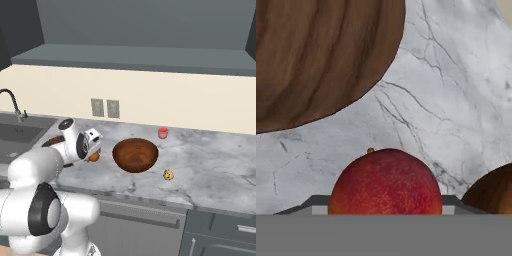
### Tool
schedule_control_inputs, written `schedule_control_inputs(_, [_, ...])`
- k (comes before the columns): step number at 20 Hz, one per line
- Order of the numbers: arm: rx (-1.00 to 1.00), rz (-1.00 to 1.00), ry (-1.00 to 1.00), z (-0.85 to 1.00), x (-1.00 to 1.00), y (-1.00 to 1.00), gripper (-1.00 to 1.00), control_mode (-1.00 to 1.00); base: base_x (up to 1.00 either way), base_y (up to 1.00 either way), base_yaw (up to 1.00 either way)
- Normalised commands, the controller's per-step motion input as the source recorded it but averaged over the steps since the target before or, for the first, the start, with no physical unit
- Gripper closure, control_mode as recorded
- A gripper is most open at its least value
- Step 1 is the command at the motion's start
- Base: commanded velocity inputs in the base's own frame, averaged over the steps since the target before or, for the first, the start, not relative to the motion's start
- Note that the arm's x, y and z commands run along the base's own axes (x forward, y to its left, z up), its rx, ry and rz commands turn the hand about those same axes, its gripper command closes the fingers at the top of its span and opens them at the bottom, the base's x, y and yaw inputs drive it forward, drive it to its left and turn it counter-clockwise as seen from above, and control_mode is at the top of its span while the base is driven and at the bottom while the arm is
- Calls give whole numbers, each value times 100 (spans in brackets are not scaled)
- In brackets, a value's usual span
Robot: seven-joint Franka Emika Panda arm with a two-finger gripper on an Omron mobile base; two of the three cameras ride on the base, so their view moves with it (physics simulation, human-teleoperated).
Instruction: Pick both bowls and place them on the counter. Then place the mango in one bowl and place the cookie dough ball in the other bowl.
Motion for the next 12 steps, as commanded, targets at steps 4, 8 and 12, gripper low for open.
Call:
schedule_control_inputs(4, [0, -6, -6, 69, -1, 43, 100, -100, 0, 0, 0])
schedule_control_inputs(8, [0, -1, 0, 38, 3, 66, 100, -100, 0, 0, 0])
schedule_control_inputs(12, [1, 0, 2, 21, 20, 70, 100, -100, 0, 0, 0])
